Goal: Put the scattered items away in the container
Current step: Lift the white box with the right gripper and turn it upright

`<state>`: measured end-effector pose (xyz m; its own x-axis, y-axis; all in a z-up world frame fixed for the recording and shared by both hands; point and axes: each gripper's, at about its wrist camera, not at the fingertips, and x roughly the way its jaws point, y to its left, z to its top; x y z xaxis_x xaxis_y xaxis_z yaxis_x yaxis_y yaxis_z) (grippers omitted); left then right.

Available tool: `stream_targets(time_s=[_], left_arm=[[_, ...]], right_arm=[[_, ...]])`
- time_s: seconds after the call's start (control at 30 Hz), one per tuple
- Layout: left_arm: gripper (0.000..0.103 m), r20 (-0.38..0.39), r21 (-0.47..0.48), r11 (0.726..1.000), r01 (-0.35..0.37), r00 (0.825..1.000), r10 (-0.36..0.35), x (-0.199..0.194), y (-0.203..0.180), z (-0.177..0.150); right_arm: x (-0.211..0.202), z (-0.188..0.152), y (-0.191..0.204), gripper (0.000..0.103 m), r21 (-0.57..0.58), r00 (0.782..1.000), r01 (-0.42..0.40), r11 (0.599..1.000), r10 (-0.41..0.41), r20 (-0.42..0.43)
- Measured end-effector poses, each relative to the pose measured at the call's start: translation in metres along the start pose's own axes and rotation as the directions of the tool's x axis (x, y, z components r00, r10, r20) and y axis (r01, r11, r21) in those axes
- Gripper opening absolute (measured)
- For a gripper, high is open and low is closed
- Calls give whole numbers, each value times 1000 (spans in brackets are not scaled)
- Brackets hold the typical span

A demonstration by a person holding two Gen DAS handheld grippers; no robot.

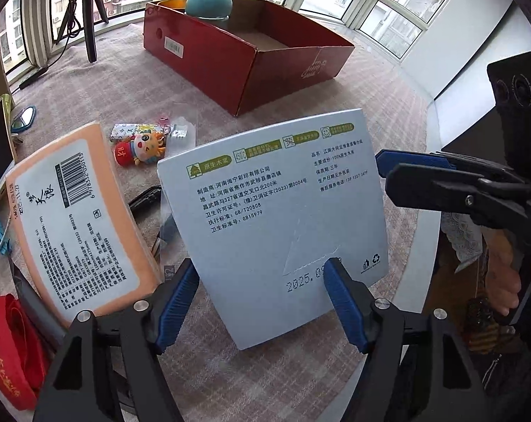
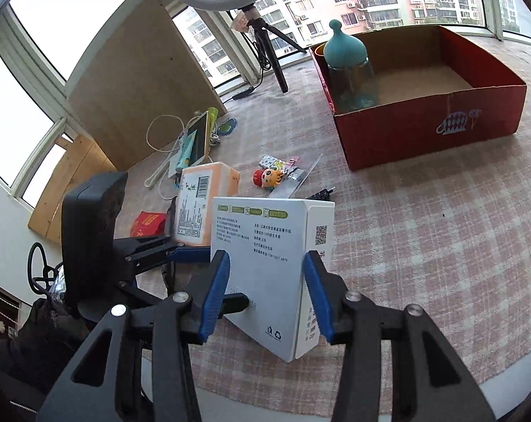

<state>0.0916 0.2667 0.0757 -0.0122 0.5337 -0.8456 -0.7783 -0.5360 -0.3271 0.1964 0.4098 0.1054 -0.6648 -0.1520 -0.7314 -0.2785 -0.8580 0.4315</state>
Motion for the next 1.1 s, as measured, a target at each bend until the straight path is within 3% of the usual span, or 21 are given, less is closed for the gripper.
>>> stream_targets(time_s=[0.17, 0.33, 0.47, 0.67, 0.9, 1.1], left_arm=[[69, 0, -28, 999, 20, 1000, -20, -4, 3, -13], [69, 29, -75, 996, 41, 999, -39, -16, 8, -28], [69, 114, -98, 995, 32, 993, -21, -37, 12, -34], [69, 253, -10, 1000, -30, 967, 31, -58, 3, -54], [66, 253, 25, 998, -50, 967, 43, -54, 0, -81], [65, 245, 35, 999, -30, 969, 21, -62, -1, -92]], right_arm=[[5, -8, 0, 43, 25, 999, -23, 999, 24, -37], [1, -15, 19, 43, -24, 999, -38, 999, 37, -34], [-2, -15, 39, 43, -110, 1000, -26, 994, 26, 0], [8, -20, 51, 43, -279, 998, 53, 959, -40, 52], [20, -48, 53, 40, -329, 997, 78, 941, -67, 44], [13, -65, 62, 40, -330, 999, 48, 943, -47, 9]])
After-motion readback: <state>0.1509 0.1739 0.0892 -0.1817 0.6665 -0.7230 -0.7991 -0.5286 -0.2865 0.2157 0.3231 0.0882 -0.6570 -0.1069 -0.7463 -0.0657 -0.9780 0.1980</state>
